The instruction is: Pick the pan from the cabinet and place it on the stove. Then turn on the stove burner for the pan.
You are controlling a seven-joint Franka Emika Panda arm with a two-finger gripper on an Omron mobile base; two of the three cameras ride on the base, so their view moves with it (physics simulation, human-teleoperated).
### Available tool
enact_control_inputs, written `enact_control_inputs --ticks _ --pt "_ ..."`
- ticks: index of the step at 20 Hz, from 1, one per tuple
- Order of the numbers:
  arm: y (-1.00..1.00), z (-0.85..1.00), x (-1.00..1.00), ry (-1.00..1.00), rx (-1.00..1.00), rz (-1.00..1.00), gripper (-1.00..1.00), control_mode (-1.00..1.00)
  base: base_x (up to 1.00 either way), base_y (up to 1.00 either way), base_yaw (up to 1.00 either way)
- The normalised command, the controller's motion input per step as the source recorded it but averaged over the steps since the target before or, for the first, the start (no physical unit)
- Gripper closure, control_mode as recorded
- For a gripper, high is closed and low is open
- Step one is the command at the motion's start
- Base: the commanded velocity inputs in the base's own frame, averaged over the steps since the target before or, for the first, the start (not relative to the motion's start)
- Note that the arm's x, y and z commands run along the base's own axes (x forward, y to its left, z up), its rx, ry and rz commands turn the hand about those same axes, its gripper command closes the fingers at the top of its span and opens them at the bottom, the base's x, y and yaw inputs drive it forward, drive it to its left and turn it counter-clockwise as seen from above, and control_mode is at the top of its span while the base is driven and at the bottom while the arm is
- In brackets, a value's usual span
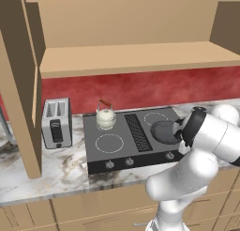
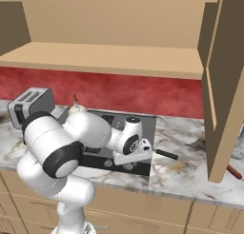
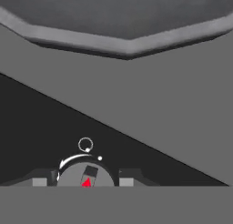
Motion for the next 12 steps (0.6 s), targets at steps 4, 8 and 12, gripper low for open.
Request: enact_control_inputs --ticks 4,8,12 --pt "0.08 -0.47 -0.20 -0.04 -0.03 0.27 1.00 -1.00 0.00 0.00 0.00" --pt "0.04 -0.49 -0.19 -0.05 -0.02 0.28 1.00 -1.00 0.00 0.00 0.00" --pt "0.00 -0.51 -0.20 -0.06 0.00 0.28 1.00 -1.00 0.00 0.00 0.00"
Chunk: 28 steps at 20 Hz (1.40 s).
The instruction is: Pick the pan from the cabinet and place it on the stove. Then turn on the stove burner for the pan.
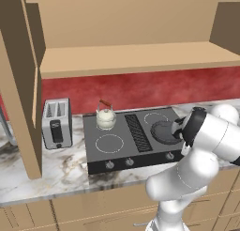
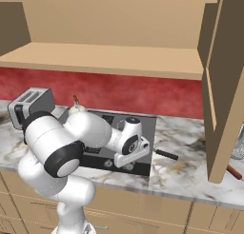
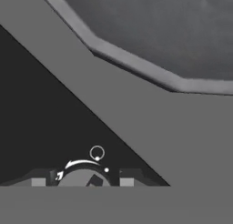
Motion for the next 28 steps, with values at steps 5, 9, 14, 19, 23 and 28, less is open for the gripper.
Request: enact_control_inputs --ticks 5,9,14,19,23,28 --pt "0.00 -0.57 -0.19 -0.06 -0.02 0.27 1.00 -1.00 0.00 0.00 0.00" --pt "0.00 -0.58 -0.24 -0.05 -0.06 0.23 1.00 -1.00 0.00 0.00 0.00" --pt "0.00 -0.38 -0.22 -0.01 -0.07 0.11 1.00 -1.00 0.00 0.00 0.00" --pt "-0.13 -0.33 -0.11 -0.06 -0.06 0.14 1.00 -1.00 0.00 0.00 0.00" --pt "-0.43 -0.35 -0.22 -0.10 -0.03 0.22 1.00 -1.00 0.00 0.00 0.00" --pt "-0.44 -0.46 -0.20 -0.06 -0.03 0.30 1.00 -1.00 0.00 0.00 0.00"
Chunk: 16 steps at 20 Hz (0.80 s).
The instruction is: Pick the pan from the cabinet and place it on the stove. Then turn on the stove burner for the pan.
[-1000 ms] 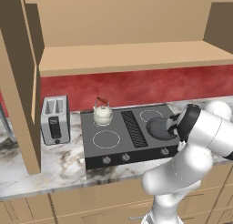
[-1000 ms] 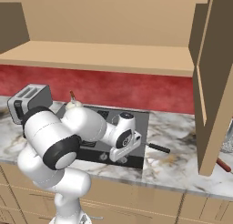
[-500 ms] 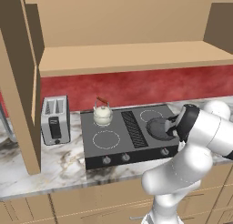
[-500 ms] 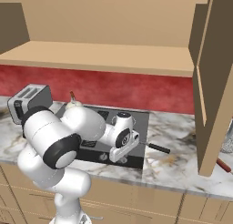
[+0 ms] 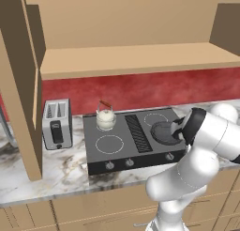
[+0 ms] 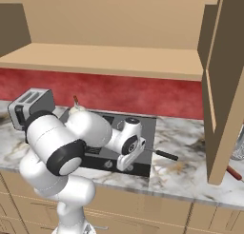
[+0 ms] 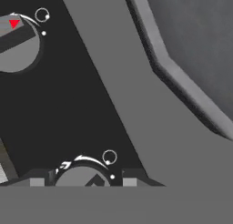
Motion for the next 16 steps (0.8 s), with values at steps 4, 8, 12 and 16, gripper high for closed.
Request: enact_control_inputs --ticks 4,8,12,16 --pt "-0.41 -0.65 -0.27 -0.07 -0.05 0.33 1.00 -1.00 0.00 0.00 0.00" --pt "-0.39 -0.54 -0.32 -0.08 -0.08 0.30 1.00 -1.00 0.00 0.00 0.00" --pt "-0.42 -0.46 -0.29 -0.09 -0.08 0.28 1.00 -1.00 0.00 0.00 0.00" --pt "-0.28 -0.35 -0.27 -0.08 -0.07 0.23 1.00 -1.00 0.00 0.00 0.00"
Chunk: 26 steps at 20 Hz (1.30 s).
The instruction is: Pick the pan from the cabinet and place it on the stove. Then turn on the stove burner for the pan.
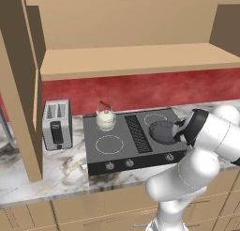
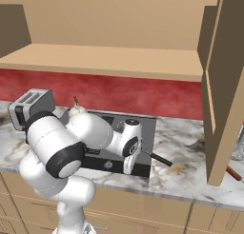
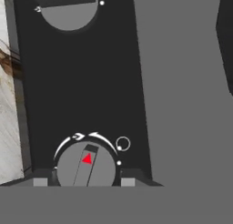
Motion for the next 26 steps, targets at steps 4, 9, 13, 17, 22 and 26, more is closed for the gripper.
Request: enact_control_inputs --ticks 4,9,13,17,22,26 --pt "-0.17 -0.08 -0.27 -0.08 -0.02 0.14 1.00 -1.00 0.00 0.00 0.00" --pt "-0.39 -0.03 -0.38 -0.06 -0.01 0.07 1.00 -1.00 0.00 0.00 0.00" --pt "-0.26 0.00 -0.20 -0.10 0.00 0.06 -1.00 -1.00 0.00 0.00 0.00" --pt "-0.29 0.15 0.00 -0.15 0.00 0.06 -1.00 -1.00 0.00 0.00 0.00" --pt "-0.35 0.28 0.00 -0.16 0.00 0.08 -1.00 -1.00 0.00 0.00 0.00" --pt "-0.38 0.37 0.00 -0.18 0.00 0.09 -1.00 -1.00 0.00 0.00 0.00"
